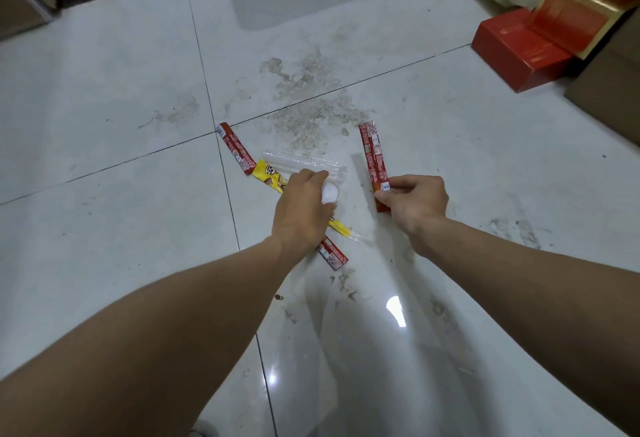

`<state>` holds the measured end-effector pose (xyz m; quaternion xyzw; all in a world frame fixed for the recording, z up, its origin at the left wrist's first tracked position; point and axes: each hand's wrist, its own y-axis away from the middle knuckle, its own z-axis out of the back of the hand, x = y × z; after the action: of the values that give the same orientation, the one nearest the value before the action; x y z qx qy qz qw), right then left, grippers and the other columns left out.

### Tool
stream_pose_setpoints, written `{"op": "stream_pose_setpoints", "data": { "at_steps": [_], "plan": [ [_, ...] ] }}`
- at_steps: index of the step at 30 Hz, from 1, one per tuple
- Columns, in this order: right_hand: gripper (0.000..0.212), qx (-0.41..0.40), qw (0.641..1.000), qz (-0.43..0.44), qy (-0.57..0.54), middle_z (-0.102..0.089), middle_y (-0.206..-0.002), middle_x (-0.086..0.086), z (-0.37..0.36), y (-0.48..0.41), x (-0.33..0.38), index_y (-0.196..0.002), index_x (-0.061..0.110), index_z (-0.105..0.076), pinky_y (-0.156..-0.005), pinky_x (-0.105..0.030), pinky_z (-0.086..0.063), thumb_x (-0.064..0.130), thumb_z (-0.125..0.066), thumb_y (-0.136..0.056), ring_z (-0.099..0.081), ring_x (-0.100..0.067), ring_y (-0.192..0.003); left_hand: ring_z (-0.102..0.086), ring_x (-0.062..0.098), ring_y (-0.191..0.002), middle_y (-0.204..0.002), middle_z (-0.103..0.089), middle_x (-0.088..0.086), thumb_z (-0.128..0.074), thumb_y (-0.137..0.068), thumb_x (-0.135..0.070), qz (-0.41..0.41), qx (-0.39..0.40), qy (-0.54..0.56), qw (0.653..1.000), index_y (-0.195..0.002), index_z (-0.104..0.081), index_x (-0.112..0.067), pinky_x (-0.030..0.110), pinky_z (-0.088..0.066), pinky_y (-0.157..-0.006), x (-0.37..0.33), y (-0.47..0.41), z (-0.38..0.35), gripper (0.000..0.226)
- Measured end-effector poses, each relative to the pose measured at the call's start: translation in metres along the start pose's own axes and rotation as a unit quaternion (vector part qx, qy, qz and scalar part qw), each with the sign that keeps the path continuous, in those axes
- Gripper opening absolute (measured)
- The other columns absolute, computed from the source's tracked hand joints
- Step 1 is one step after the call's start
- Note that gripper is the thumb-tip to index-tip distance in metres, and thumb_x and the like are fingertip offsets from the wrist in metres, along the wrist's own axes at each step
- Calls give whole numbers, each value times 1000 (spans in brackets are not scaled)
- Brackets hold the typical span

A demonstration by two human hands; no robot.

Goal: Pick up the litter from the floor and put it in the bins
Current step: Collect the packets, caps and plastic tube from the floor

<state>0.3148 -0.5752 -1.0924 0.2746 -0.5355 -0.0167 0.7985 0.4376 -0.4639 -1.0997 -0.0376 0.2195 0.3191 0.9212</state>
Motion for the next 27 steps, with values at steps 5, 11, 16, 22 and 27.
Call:
{"op": "stream_pose_setpoints", "data": {
  "at_steps": [5, 11, 16, 22, 27],
  "plan": [
    [22, 14, 999, 19, -23, -68, -77, 1, 5, 14, 17, -94, 10, -70, -63, -19, -56, 0, -78, -76, -67, -11, -60, -41, 24, -128, -133, -50, 7, -69, -88, -19, -2, -40, 9, 999, -139, -47, -9, 30, -36, -100, -11, 10, 13, 57],
    [23, 39, 997, 43, -55, -65, -72, 5, -9, 36, 40, -88, 14, -70, -78, -29, -59, -2, -79, -74, -69, -15, -71, -52, 22, -116, -126, -54, 4, -75, -82, -20, 35, -107, 32, 993, -132, -55, -10, 27, -40, -96, -16, 34, 42, 55],
    [23, 81, 993, 60, -69, -65, -71, 5, -50, 67, 54, -95, 10, -74, -71, -22, -57, -1, -78, -75, -67, -13, -69, -55, 21, -109, -119, -57, 4, -79, -78, -22, 95, -177, 35, 979, -124, -60, -12, 26, -42, -93, -3, 78, 79, 51],
    [27, 169, 980, 72, -74, -71, -82, 0, -106, 130, 62, -99, 11, -74, -83, -35, -58, 0, -77, -74, -70, -20, -81, -56, 19, -105, -118, -58, 2, -79, -77, -23, 157, -226, -8, 961, -123, -60, -13, 25, -44, -91, 39, 126, 144, 51],
    [27, 208, 972, 92, -59, -70, -83, -1, -143, 168, 72, -96, 10, -72, -81, -38, -59, -3, -77, -73, -70, -23, -82, -56, 15, -99, -113, -59, -2, -80, -75, -22, 207, -281, 8, 937, -120, -63, -16, 21, -41, -83, 77, 170, 182, 48]
  ]
}}
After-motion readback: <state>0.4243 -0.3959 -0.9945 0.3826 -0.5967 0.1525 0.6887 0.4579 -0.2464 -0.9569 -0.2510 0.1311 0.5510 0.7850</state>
